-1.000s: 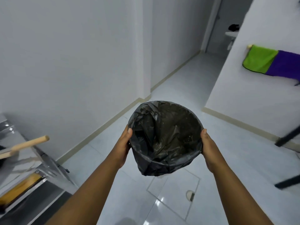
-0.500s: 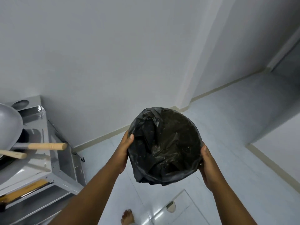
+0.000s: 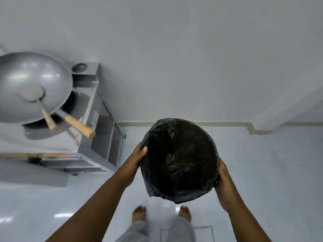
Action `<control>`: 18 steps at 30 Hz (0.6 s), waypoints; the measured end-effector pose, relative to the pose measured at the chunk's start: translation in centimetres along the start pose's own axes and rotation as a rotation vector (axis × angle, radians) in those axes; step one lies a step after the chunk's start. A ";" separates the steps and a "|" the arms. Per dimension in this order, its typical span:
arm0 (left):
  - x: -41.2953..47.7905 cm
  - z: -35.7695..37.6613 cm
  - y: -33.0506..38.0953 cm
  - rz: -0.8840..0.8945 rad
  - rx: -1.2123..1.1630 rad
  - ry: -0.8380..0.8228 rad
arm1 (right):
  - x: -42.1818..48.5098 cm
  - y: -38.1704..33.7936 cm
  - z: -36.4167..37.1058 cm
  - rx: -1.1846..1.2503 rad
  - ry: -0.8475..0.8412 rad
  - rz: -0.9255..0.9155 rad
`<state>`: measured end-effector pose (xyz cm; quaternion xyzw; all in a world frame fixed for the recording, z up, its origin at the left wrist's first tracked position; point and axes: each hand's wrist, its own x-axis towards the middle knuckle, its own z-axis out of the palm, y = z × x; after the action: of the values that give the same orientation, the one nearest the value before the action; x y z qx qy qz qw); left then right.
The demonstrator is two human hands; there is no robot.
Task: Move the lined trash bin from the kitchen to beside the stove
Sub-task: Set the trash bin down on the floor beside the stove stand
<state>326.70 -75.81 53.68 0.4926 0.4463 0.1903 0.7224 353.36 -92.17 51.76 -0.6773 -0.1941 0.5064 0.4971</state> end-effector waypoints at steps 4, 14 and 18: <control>1.0 -0.9 -4.6 -0.111 -0.042 0.130 | 4.2 2.2 0.3 -0.003 -0.150 0.078; 10.9 -5.0 -23.0 -0.404 -0.097 0.207 | 18.0 20.1 2.6 -0.012 -0.134 0.328; 15.2 -7.4 -30.5 -0.481 -0.116 0.171 | 22.4 28.9 3.7 -0.011 -0.134 0.419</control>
<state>323.60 -74.42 19.00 0.3125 0.5983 0.0792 0.7336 352.35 -85.72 15.61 -0.6702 -0.0843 0.6417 0.3632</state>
